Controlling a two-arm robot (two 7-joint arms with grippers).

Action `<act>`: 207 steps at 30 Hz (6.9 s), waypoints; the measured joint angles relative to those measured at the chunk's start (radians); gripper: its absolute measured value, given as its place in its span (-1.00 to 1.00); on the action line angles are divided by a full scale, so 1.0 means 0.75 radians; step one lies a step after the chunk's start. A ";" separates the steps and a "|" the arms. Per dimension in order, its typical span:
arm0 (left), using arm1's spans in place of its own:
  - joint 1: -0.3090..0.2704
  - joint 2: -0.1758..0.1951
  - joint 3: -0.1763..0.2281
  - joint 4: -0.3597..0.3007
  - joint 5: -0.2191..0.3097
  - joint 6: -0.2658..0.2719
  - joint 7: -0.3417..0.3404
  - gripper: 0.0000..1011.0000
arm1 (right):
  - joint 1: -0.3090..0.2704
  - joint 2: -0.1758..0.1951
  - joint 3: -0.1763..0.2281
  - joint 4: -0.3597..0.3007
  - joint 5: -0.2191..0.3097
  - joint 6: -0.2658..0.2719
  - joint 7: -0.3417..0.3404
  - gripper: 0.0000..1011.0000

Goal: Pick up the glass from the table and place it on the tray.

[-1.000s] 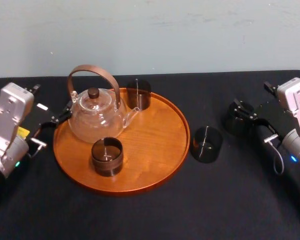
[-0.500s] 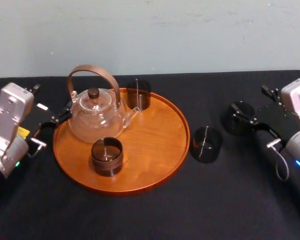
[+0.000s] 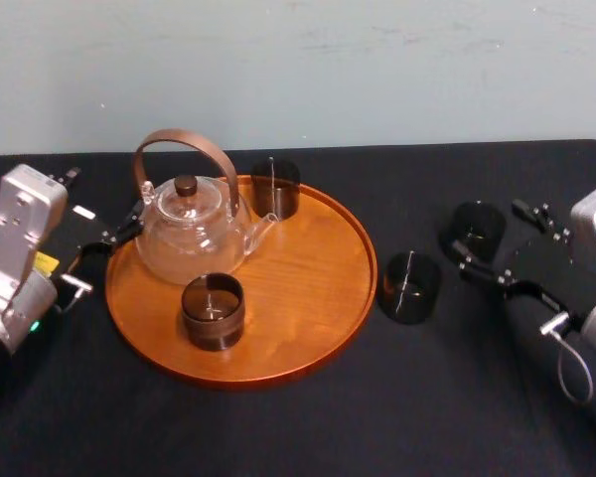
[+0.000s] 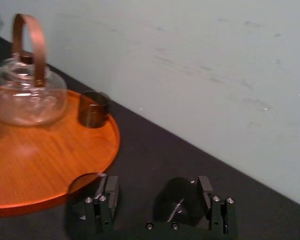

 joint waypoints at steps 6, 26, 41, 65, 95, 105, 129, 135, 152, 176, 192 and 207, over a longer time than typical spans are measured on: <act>0.000 0.000 0.000 0.000 0.000 0.000 0.000 0.98 | -0.087 0.026 0.035 -0.077 0.035 0.019 0.039 0.98; 0.000 0.000 0.000 0.000 0.000 0.000 0.000 0.98 | -0.139 -0.018 0.055 -0.102 0.090 0.104 0.177 0.98; 0.000 0.000 0.000 0.000 0.000 0.000 0.000 0.98 | -0.079 -0.100 0.059 0.004 0.069 0.140 0.232 0.98; 0.000 0.000 0.000 0.000 0.000 0.000 0.000 0.98 | 0.031 -0.217 0.057 0.179 0.007 0.142 0.351 0.98; 0.000 0.000 0.000 0.000 0.000 0.000 0.000 0.98 | 0.153 -0.307 0.022 0.343 -0.020 0.129 0.460 0.98; 0.000 0.000 0.000 0.000 0.000 0.000 0.000 0.98 | 0.183 -0.320 0.005 0.389 -0.027 0.112 0.472 0.98; 0.000 0.000 0.000 0.000 0.000 0.000 0.000 0.98 | 0.192 -0.327 -0.001 0.407 -0.031 0.099 0.475 0.81; 0.000 0.000 0.000 0.000 0.000 0.000 0.000 0.98 | 0.192 -0.327 0.000 0.406 -0.031 0.100 0.475 0.78; 0.000 0.000 0.000 0.000 0.000 0.000 0.000 0.98 | 0.173 -0.307 0.013 0.364 0.002 0.102 0.494 0.78; 0.000 0.000 0.000 0.000 0.000 0.000 0.000 0.98 | 0.214 -0.314 -0.091 0.198 -0.070 0.176 0.481 0.78; 0.000 0.000 0.000 0.000 0.000 0.000 0.000 0.98 | 0.318 -0.417 -0.206 0.286 -0.139 0.194 0.490 0.78; 0.000 0.000 0.000 0.000 0.000 0.000 0.000 0.98 | 0.371 -0.473 -0.251 0.392 -0.158 0.171 0.516 0.78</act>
